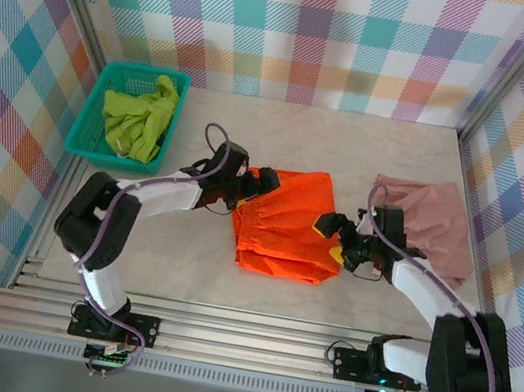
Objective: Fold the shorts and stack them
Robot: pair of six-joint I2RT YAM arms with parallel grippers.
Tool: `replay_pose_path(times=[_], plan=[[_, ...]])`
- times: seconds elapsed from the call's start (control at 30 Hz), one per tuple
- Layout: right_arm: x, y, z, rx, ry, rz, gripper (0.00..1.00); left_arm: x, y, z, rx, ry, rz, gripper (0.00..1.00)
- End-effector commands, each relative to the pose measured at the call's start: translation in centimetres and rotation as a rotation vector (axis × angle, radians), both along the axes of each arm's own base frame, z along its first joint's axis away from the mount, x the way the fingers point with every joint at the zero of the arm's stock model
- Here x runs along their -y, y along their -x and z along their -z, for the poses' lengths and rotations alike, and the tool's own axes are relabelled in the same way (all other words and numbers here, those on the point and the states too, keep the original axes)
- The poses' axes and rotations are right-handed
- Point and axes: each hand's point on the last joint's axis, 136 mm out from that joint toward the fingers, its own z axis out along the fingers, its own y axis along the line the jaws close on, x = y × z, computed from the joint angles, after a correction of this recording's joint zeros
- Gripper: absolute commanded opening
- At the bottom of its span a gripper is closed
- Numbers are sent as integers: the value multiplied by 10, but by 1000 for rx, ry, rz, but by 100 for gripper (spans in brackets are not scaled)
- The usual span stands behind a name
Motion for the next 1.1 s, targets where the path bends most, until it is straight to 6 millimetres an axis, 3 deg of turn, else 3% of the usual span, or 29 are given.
replay_pose_path(times=[0.0,0.1,0.2,0.4,0.6,0.83,1.07], plan=[[22,-8,-36,220,238,-87,100,14,23,-63,89,35,87,100],[45,-17,-51,228,336,-46,99,27,53,-52,34,29,125,100],[38,-25,-58,218,283,-140,99,34,74,-23,-30,64,123,99],[17,-45,-49,157,181,-314,100,30,96,41,-143,2,126,89],[19,-71,-16,79,233,-380,100,3,113,90,-218,-107,70,81],[18,-84,26,-19,236,-412,96,-13,131,119,-270,-138,58,76],[12,-89,46,-62,226,-428,87,-16,137,125,-281,-147,66,76]])
